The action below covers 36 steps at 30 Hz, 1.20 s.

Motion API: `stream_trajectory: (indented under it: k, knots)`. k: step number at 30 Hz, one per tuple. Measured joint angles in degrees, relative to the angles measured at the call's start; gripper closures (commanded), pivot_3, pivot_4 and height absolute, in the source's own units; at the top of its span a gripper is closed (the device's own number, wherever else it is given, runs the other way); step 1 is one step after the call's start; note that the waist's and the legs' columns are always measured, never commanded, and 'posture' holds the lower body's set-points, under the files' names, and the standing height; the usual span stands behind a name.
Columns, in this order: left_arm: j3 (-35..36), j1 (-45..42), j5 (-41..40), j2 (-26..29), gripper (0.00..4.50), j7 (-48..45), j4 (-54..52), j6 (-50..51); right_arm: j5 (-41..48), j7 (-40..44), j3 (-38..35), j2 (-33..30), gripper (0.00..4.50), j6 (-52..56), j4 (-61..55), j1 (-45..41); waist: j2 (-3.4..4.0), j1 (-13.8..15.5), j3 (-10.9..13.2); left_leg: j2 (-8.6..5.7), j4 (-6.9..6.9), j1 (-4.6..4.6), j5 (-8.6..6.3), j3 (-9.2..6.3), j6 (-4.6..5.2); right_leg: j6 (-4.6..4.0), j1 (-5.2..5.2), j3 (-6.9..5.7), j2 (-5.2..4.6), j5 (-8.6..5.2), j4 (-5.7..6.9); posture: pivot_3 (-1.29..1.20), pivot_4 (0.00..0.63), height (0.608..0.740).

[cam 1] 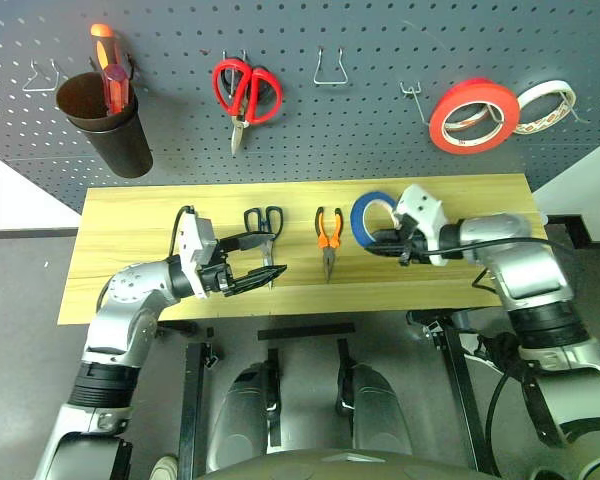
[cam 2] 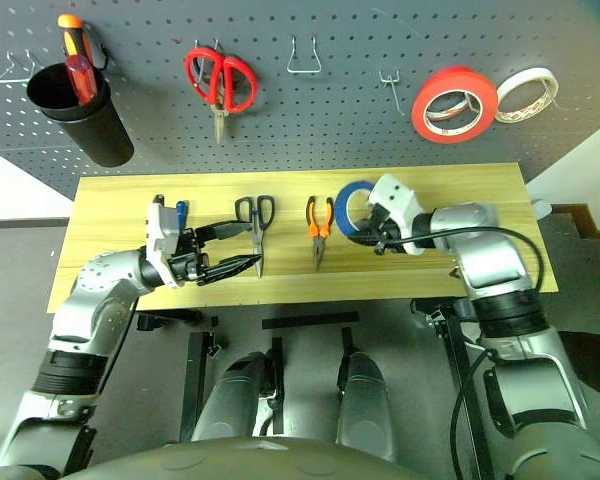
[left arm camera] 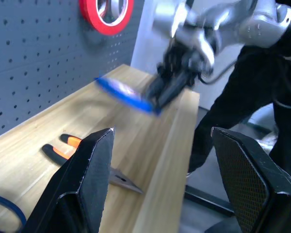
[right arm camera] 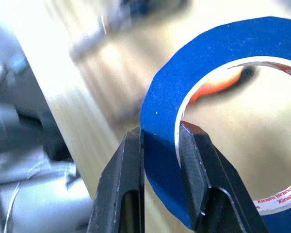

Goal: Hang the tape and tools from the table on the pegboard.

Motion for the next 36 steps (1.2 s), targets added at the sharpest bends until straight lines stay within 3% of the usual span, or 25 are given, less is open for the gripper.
stream_trajectory:
  k: [9,20,27,36]
  knots:
    - [4.2,-3.3,-5.0,1.9,1.12,0.4,-2.1,3.0,9.0,0.8,-3.5,-5.7,3.84,4.6,-10.7,-2.5,-0.14,-0.1,-1.3,-0.20,0.02,-0.17,0.00,0.12,0.00,0.02,-0.05,-0.06,0.00,0.01,-0.04,-0.05,0.153,0.738]
    - [6.2,-7.7,-6.0,2.5,1.12,0.5,-1.3,3.5,9.4,-5.6,-5.7,-8.0,3.84,0.9,-11.7,-6.4,-0.55,-0.2,-5.4,-0.23,0.09,-0.30,0.01,0.16,0.00,0.07,-0.10,-0.11,0.01,0.04,-0.05,-0.06,0.104,0.738]
    - [6.3,-11.0,-5.6,2.6,1.12,0.0,1.1,2.2,3.3,-10.6,-1.7,-7.2,3.84,-5.8,-4.6,-6.5,-0.55,-0.4,-7.4,-0.23,0.08,-0.22,0.02,0.20,-0.02,0.07,-0.06,-0.09,0.04,0.04,-0.04,-0.05,0.080,0.738]
    - [7.2,-13.1,-6.4,1.4,1.12,1.2,2.0,2.2,-2.8,-14.3,2.9,-0.8,3.84,-15.1,10.1,-9.6,-0.47,-0.6,-8.8,-0.23,0.08,-0.14,0.04,0.21,-0.05,0.06,-0.01,-0.07,0.07,0.05,-0.03,-0.04,0.062,0.738]
